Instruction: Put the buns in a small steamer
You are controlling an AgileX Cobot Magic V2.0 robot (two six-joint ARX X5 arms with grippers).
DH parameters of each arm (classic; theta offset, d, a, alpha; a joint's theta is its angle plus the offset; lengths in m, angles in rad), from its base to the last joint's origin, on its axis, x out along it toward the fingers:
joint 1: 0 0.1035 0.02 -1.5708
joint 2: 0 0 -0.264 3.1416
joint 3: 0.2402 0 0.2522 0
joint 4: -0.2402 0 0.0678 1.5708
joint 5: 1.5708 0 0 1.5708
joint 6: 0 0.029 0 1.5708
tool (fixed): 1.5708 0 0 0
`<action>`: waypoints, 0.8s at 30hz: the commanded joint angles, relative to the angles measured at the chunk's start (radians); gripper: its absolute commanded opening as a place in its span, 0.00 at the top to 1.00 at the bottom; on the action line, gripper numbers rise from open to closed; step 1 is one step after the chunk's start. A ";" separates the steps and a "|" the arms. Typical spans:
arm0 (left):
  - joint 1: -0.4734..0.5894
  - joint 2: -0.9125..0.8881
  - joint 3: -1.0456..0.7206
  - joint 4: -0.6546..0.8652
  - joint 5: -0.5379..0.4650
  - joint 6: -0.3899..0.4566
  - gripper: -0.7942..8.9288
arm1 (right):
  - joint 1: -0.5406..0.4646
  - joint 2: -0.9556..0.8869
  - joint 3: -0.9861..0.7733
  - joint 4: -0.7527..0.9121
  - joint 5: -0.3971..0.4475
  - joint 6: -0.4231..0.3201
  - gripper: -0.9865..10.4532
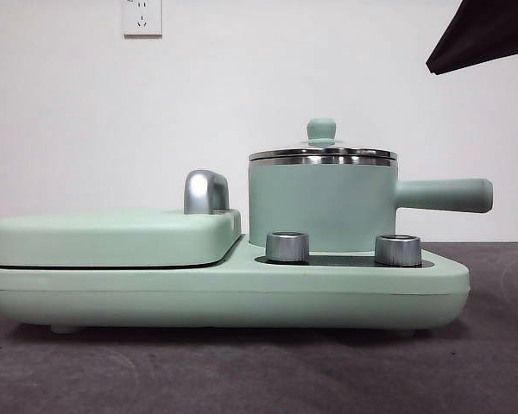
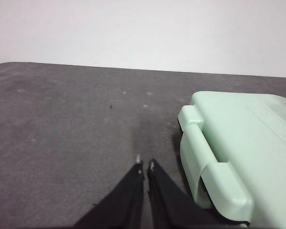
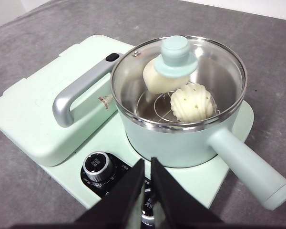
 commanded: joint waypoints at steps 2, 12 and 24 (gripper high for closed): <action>0.002 -0.001 -0.019 0.020 -0.003 -0.026 0.90 | 0.006 0.003 0.011 0.013 -0.001 -0.004 0.90; 0.002 -0.001 -0.019 0.019 -0.003 -0.026 0.90 | 0.006 0.003 0.011 0.016 -0.001 -0.004 0.90; 0.002 -0.001 -0.019 0.019 -0.003 -0.026 0.90 | -0.149 -0.219 -0.185 0.225 0.098 -0.129 0.90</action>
